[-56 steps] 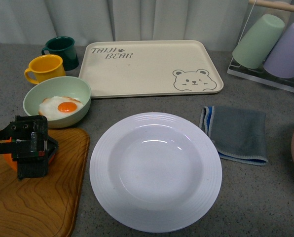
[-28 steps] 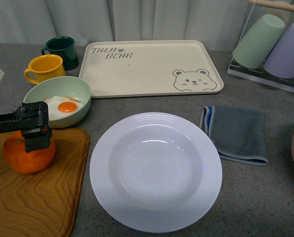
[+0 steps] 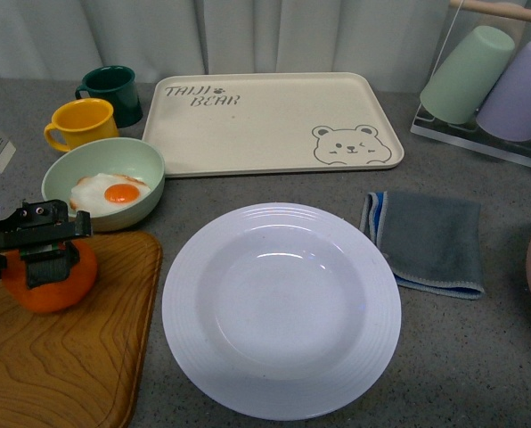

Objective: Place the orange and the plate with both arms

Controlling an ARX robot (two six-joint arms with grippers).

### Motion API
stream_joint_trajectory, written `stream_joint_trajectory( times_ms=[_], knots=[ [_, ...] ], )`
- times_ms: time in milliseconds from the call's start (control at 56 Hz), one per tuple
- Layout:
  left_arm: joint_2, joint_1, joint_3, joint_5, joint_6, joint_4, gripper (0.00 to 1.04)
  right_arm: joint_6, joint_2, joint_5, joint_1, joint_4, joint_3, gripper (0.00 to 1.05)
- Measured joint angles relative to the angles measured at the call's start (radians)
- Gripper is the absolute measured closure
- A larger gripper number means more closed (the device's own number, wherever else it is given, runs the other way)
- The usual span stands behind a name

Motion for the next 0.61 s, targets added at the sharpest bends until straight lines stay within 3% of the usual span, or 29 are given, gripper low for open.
stream_joint_trajectory(
  times_ms=[161, 607],
  knots=[
    [-0.085, -0.043, -0.006, 0.001, -0.003, 0.0, 0.55, 0.0, 0.0, 0.0, 0.0, 0.0, 0.0, 0.09],
    [-0.051, -0.431, 0.053, -0.048, -0.036, 0.046, 0.57, 0.0, 0.0, 0.0, 0.0, 0.0, 0.0, 0.09]
  ],
)
